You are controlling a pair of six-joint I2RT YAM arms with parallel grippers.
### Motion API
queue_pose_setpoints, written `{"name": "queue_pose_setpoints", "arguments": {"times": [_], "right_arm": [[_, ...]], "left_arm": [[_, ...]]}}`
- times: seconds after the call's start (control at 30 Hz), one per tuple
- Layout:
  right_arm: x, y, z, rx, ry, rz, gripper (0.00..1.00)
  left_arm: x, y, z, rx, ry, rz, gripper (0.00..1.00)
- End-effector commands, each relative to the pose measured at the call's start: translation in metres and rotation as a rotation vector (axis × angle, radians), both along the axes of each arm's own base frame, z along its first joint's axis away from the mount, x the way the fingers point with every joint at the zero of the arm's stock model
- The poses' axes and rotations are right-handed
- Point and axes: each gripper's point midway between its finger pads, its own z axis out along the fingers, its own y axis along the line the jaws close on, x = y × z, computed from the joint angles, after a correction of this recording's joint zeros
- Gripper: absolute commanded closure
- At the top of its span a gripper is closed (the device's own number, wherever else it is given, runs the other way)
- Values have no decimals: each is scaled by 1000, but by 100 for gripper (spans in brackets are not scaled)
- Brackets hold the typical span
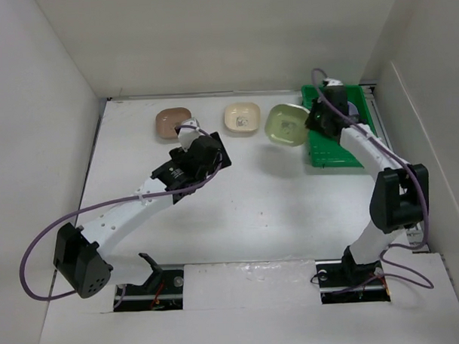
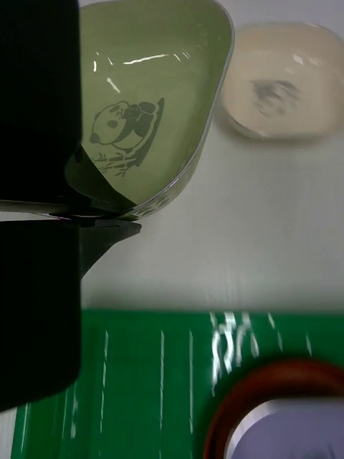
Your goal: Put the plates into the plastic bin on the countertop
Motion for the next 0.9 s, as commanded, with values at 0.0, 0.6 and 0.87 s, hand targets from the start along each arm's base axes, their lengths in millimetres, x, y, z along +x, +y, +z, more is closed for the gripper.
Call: {"name": "queue_pose_setpoints", "arguments": {"times": [0.0,0.6,0.87], "right_arm": [[41,-97,28,-6,-77,-316,100],[72,-236,-10,391,-107,-794,100],[74,-240,-26,410,-92,-880,97]], "left_arm": [[0,15,-3,37,8,48,0],[2,1,-19,68,43,-30,0],[2,2,-15,61,36,-30,0]]}}
